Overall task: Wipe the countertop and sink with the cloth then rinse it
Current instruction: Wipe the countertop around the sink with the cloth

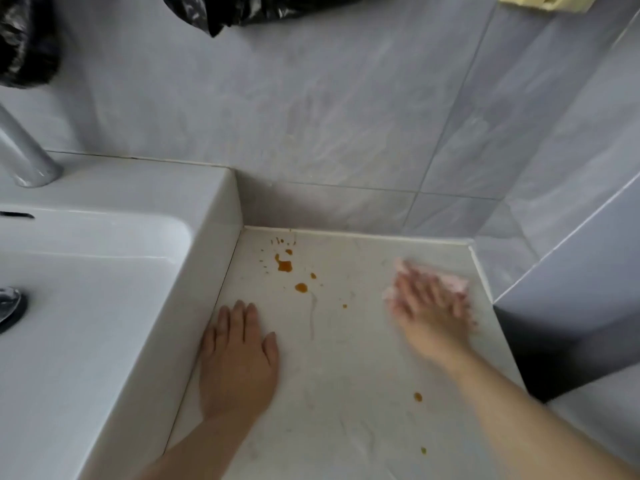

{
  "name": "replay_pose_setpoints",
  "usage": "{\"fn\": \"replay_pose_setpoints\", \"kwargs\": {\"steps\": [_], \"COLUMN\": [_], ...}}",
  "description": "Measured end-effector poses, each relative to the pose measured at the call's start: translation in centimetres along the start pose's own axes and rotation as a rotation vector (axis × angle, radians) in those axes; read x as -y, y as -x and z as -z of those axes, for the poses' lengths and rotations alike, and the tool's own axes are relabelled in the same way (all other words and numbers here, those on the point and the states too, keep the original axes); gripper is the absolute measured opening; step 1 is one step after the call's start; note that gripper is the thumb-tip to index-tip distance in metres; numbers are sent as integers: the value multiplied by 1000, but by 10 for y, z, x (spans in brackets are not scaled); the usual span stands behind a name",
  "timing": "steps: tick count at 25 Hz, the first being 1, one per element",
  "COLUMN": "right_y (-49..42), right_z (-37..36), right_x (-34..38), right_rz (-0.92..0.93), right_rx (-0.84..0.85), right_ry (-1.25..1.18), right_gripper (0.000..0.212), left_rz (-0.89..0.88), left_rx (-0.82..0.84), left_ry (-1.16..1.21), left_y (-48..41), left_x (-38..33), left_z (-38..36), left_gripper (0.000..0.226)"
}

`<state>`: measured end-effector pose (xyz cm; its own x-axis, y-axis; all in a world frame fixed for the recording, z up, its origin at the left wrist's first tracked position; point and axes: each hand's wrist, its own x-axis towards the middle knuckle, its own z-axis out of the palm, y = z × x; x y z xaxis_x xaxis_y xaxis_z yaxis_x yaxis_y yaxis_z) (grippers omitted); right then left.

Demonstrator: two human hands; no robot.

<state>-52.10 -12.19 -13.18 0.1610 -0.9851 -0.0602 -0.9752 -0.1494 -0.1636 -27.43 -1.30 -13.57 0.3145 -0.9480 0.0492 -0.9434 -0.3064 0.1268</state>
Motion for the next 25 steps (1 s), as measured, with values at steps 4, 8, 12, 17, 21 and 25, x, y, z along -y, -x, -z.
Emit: {"fn": "replay_pose_setpoints", "kwargs": {"steps": [4,8,12,17,21,25], "right_y": [-56,-39,-52,-64,-46,-59], "right_z": [12,-10,7,0,-21,5], "right_x": [21,103,-2,28,67,21], "right_rz": [-394,165,-142,-281,367,-109], "right_rx": [-52,46,37,-77,-91,-458], "right_ry": [-227,-48,82,-19,-58,-458], "right_gripper": [60,55,56,51,54,43], "left_rz": [-6,-1,-4,14,12,13], "left_rx": [-16,-55,-99,-130,-146,-157], "left_ry": [-13,-8,-12,-11,-19,-1], "left_y": [-2,-1,-1,0,-1,-1], "left_x": [0,2,3,2,3,3], "left_z": [-4,-4,-6,-7,-8,-8], "left_gripper": [59,59,59,59,59,58]}}
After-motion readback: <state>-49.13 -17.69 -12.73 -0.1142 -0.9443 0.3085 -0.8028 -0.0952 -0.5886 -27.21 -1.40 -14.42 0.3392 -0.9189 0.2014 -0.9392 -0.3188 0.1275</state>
